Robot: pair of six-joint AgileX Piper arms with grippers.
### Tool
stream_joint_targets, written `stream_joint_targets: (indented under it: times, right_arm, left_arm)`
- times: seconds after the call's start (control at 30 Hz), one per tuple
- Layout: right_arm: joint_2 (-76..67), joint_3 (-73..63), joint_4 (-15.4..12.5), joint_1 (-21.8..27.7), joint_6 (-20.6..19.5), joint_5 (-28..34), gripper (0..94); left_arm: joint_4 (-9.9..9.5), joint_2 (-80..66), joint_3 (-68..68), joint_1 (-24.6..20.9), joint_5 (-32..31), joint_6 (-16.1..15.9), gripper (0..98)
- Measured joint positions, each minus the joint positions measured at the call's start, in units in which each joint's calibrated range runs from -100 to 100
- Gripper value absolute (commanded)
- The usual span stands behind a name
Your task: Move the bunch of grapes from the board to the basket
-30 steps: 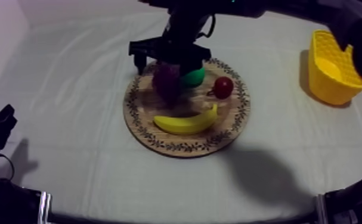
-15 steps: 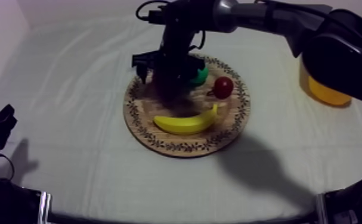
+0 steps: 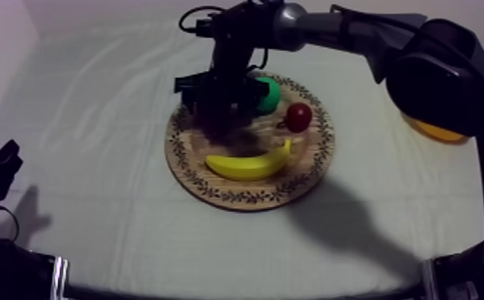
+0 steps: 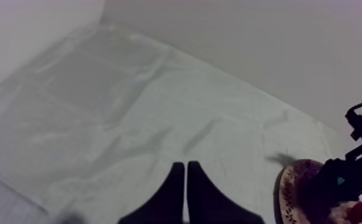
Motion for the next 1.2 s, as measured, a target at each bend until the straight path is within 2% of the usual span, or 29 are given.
stream_joint_targets:
  times: [0.2,0.33,0.57,0.83,1.03,1.2]
  right_arm:
    - [0.1,-0.4,1.2,-0.6,-0.2,0.0,47.2]
    - [-0.2,-0.5,1.6,-1.0,-0.3,0.8,43.7]
    - [-4.6,2.2,1.7,-1.0,-0.2,3.7,43.6]
    - [-17.7,13.2,1.8,0.3,1.1,4.3,44.7]
    - [-29.8,21.7,1.5,4.1,3.0,6.7,44.2]
    - [-38.8,27.1,1.5,8.9,5.1,6.2,45.8]
  left_arm:
    - [0.0,0.0,0.0,0.0,0.0,0.0,0.1]
    - [0.0,0.0,0.0,0.0,0.0,0.0,0.1]
    - [0.0,0.0,0.0,0.0,0.0,0.0,0.1]
    - [0.0,0.0,0.0,0.0,0.0,0.0,0.1]
    - [0.0,0.0,0.0,0.0,0.0,0.0,0.1]
    - [0.0,0.0,0.0,0.0,0.0,0.0,0.1]
